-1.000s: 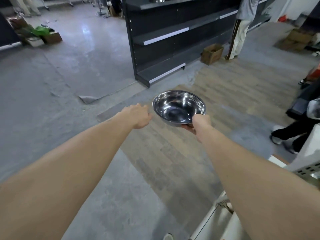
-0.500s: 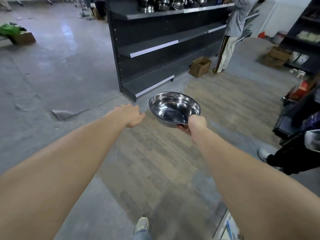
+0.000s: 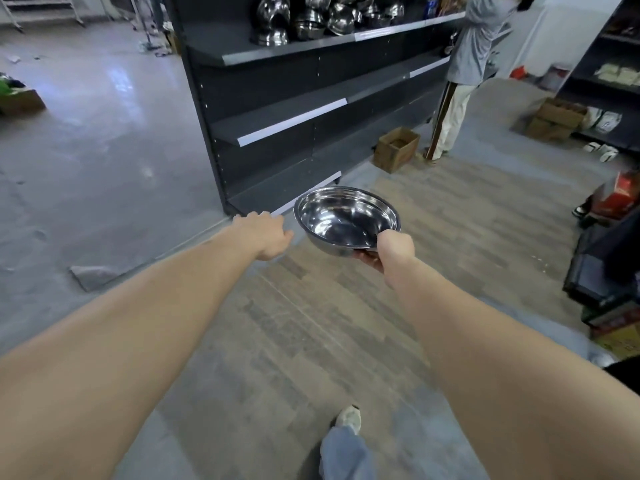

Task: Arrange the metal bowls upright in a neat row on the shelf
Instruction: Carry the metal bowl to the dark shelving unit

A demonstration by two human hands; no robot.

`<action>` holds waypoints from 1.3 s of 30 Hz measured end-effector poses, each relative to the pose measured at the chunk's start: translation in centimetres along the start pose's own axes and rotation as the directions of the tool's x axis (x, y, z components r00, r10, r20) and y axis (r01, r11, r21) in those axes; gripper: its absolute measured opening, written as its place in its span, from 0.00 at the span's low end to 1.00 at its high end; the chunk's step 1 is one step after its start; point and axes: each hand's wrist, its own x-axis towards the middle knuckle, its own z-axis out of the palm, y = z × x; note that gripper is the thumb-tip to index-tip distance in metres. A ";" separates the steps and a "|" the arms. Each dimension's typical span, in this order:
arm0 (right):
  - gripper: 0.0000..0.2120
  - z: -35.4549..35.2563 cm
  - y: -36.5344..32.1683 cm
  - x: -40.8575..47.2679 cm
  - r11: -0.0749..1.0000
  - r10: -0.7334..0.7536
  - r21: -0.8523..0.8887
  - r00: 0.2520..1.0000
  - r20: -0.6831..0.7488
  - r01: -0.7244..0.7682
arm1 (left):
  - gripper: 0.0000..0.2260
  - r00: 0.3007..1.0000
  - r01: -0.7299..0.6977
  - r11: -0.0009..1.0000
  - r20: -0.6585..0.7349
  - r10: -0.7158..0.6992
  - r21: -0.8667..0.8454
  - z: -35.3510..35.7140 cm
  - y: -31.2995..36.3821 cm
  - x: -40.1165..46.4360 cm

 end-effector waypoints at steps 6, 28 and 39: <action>0.27 1.2 -8.7 11.7 1.000 -0.011 0.009 1.000 -0.001 0.011 | 0.24 0.999 0.039 0.999 0.008 -0.039 0.008 -5.0 3.0 12.5; 0.28 18.2 -29.5 41.5 0.994 -0.064 -0.080 0.988 0.137 0.076 | 0.24 0.989 0.135 0.989 -0.045 -0.138 -0.066 -17.0 0.0 49.4; 0.21 30.9 -43.0 53.8 0.992 -0.104 -0.046 0.962 0.252 0.119 | 0.25 0.960 0.271 0.960 -0.053 -0.274 -0.063 -26.0 -7.2 65.6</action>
